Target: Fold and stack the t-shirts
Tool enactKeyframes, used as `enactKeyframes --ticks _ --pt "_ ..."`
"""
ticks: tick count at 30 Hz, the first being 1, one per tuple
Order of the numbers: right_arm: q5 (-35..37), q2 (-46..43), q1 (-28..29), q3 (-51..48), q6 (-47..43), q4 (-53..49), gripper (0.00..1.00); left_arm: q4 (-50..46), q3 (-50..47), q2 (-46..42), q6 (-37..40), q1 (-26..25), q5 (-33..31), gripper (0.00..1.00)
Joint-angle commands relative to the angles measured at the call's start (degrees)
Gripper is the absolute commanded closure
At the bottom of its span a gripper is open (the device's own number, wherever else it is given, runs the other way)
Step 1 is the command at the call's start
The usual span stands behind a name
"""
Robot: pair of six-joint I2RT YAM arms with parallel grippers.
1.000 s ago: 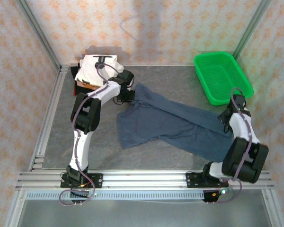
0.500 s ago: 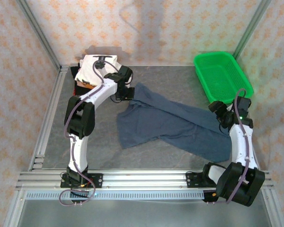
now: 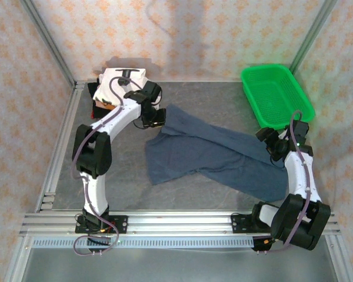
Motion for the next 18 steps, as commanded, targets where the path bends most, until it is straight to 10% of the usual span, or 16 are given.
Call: enactKeyframes --ticks 1,10,18 --pt "-0.76 0.54 0.3 -0.88 -0.11 -0.46 0.21 2.86 -5.64 -4.28 -5.04 -1.03 4.03 1.0" --pt "-0.92 2.26 1.47 -1.47 0.68 0.6 0.21 3.74 -11.54 0.26 -3.99 -0.89 -1.36 0.99" --pt "0.0 2.19 5.59 -1.44 1.75 -0.6 0.22 6.47 -4.96 -2.09 -4.56 -0.18 -2.63 0.37"
